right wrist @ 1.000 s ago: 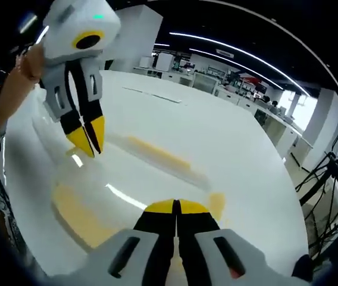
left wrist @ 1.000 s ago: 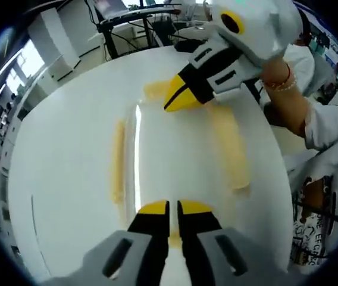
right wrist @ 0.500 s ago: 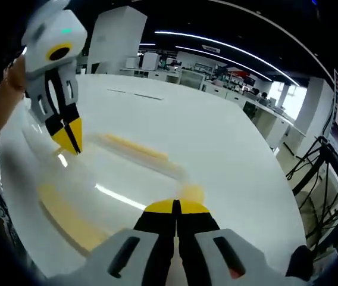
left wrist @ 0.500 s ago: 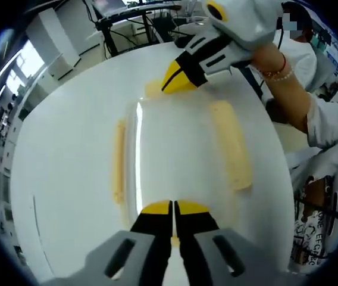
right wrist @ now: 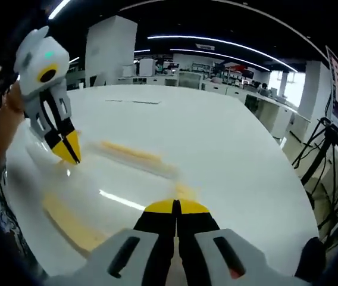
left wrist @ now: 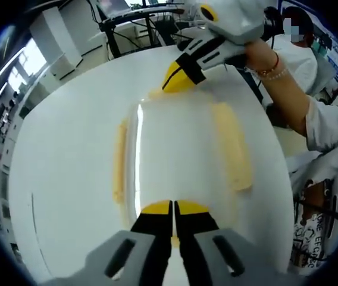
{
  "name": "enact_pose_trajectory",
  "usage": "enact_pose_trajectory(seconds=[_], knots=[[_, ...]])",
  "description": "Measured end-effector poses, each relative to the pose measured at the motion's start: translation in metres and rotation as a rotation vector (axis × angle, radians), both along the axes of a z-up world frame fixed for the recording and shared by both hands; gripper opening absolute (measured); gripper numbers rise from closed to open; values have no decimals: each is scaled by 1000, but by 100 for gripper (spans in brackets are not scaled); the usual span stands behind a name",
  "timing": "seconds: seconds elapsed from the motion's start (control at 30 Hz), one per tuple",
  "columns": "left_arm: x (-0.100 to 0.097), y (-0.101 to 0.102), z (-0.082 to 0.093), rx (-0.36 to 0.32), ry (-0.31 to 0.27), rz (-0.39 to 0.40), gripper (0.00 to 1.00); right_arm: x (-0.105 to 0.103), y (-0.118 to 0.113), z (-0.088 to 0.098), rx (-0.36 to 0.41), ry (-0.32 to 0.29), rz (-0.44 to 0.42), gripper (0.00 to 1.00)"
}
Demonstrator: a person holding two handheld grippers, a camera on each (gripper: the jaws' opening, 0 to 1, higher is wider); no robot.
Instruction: Snap each plastic latch of the storage box into its locked position after aligning the lid with the box until every specified latch is closed and the lid sits flush.
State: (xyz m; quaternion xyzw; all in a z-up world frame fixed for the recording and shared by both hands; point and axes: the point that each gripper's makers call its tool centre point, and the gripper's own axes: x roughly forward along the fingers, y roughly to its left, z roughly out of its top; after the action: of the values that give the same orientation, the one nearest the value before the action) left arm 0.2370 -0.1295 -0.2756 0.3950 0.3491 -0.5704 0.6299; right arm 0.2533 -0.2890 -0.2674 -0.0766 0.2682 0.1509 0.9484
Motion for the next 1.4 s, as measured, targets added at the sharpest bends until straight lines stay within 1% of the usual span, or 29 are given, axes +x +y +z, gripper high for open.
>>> enact_pose_trajectory(seconds=[0.07, 0.13, 0.2, 0.37, 0.47, 0.57, 0.63, 0.8, 0.83, 0.93, 1.0, 1.03, 1.07, 1.1, 1.13, 1.17, 1.2, 1.23, 1.27, 1.3, 1.37, 1.4], knots=[[0, 0, 0, -3, 1, 1, 1, -1, -4, -2, 15, 12, -4, 0], [0, -1, 0, -5, 2, 2, 1, -1, -3, -6, 6, 26, -2, 0], [0, -1, 0, -8, 3, 3, 1, 1, -5, -7, -5, 28, -7, 0], [1, -1, 0, -14, 6, 5, 1, 2, -6, -8, -6, 38, -2, 0], [1, -1, 0, -13, 7, 7, 1, 4, -11, -12, -25, 56, -12, 0], [1, -1, 0, -12, 7, 7, 1, 0, -11, -17, -43, 65, -14, 0], [1, -1, 1, -14, 9, 9, 1, 0, -10, -17, -48, 67, -9, 0], [1, -1, 1, -34, 9, 8, 1, 0, -9, -19, -91, 79, 9, 0], [1, -1, 1, -36, 9, 10, 1, -1, -9, -21, -103, 91, 10, 0], [1, -1, 2, -37, 5, 11, 1, 0, -9, -20, -112, 90, 19, 0], [1, -3, 2, -49, -1, 9, 3, 0, -9, -21, -129, 93, 35, 0], [5, -5, 4, -70, -20, 7, 6, 0, -8, -21, -139, 93, 51, 0], [8, -5, 6, -79, -50, -12, 10, 0, -9, -20, -137, 93, 55, 0], [6, -3, 6, -84, -44, -17, 12, 2, -10, -16, -141, 77, 60, 0], [4, -3, 6, -99, -36, -19, 14, 5, -13, -11, -165, 49, 74, 0], [1, -4, 7, -117, -19, -25, 18, 4, -15, -8, -169, 47, 75, 0], [0, -3, 8, -123, -15, -27, 19, 5, -17, -5, -184, 42, 87, 0], [1, -3, 11, -141, -32, -24, 18, 8, -19, 1, -212, 22, 111, 0], [3, -3, 13, -148, -49, -25, 19, 8, -20, 4, -219, 21, 114, 0], [3, -2, 15, -150, -63, -30, 20, 9, -20, 6, -250, 18, 143, 0], [1, 0, 19, -158, -63, -36, 22, 9, -19, 8, -289, 16, 182, 0], [-2, 0, 23, -178, -48, -37, 23, 9, -18, 10, -333, 9, 218, 0]])
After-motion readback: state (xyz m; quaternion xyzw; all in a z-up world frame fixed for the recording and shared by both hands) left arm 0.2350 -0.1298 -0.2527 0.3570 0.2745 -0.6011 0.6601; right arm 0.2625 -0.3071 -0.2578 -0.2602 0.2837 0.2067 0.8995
